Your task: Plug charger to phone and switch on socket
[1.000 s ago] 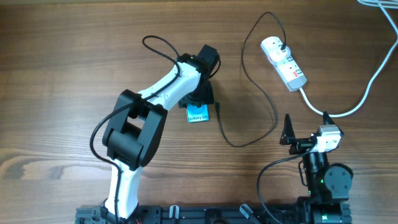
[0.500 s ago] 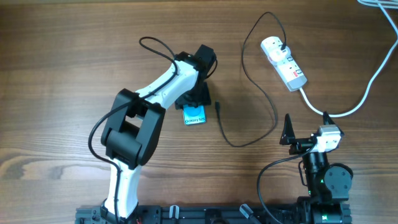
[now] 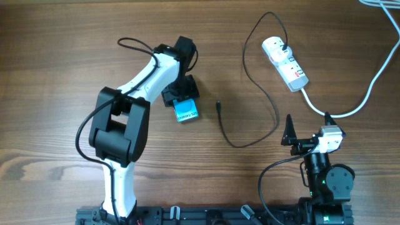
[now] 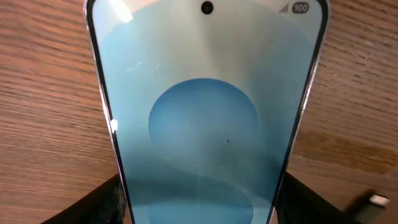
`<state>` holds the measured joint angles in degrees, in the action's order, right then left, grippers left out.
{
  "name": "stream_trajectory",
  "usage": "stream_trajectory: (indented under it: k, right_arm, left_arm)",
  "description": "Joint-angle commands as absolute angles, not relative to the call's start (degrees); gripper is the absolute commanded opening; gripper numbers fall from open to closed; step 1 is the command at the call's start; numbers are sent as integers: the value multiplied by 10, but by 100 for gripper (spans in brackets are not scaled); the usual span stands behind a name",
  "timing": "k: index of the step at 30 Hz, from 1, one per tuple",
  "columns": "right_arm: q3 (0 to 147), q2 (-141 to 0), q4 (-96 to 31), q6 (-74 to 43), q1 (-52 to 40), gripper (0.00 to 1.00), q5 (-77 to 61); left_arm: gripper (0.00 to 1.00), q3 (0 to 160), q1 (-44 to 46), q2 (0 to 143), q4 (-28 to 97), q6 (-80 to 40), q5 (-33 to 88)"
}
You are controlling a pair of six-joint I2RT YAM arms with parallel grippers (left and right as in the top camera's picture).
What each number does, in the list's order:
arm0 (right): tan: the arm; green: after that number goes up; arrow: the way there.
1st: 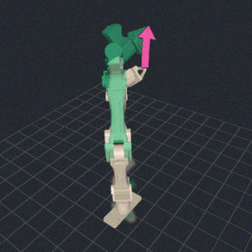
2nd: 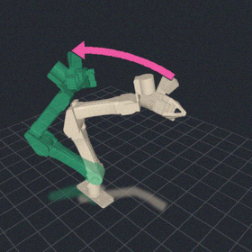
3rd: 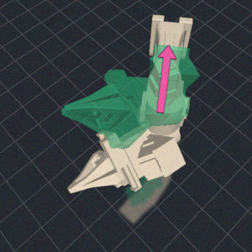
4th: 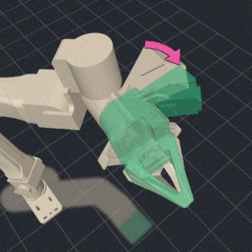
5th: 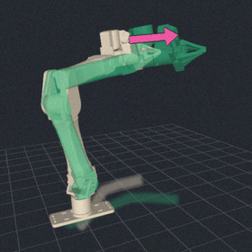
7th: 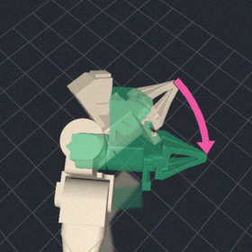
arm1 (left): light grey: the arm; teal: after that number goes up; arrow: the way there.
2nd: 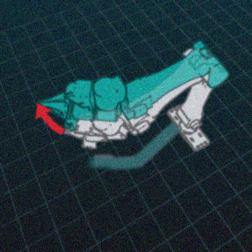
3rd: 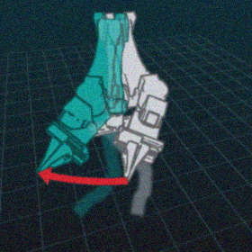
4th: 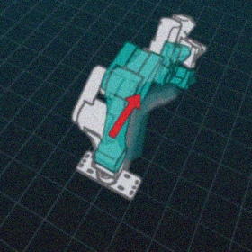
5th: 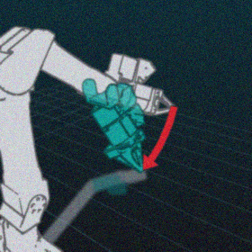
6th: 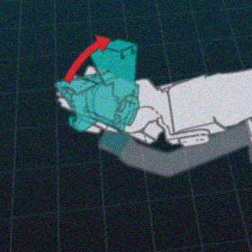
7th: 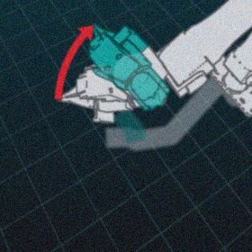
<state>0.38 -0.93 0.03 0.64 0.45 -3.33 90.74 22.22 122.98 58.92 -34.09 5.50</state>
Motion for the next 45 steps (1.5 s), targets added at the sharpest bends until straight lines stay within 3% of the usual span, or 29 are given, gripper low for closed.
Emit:
stream_trajectory:
  k: [1, 11, 22, 32, 34, 37, 41, 45]
  right_arm:
    - [3, -6, 1, 0, 7, 100, -26]
    - [3, -6, 1, 0, 7, 100, -26]
    - [3, -6, 1, -1, 7, 100, -26]
    - [3, -6, 10, -1, 7, 100, -26]
    - [3, -6, 32, -58, 7, 100, -74]
    - [3, -6, 43, -236, 7, 100, -189]
    - [3, -6, 105, -488, 7, 100, -210]
    - [17, -6, 251, -480, 7, 100, -288]
  left_arm:
    - [66, 909, 209, 1206, 589, -332, 162]
    - [65, 909, 180, 1206, 589, -317, 361]
    - [64, 909, 130, 1206, 545, -287, 725]
    - [65, 909, 117, 1206, 538, -287, 848]
    - [65, 909, 117, 1206, 528, -287, 882]
    - [65, 909, 117, 1206, 516, -291, 903]
    - [65, 909, 115, 1206, 516, -292, 904]
    - [64, 909, 100, 1206, 516, -304, 904]
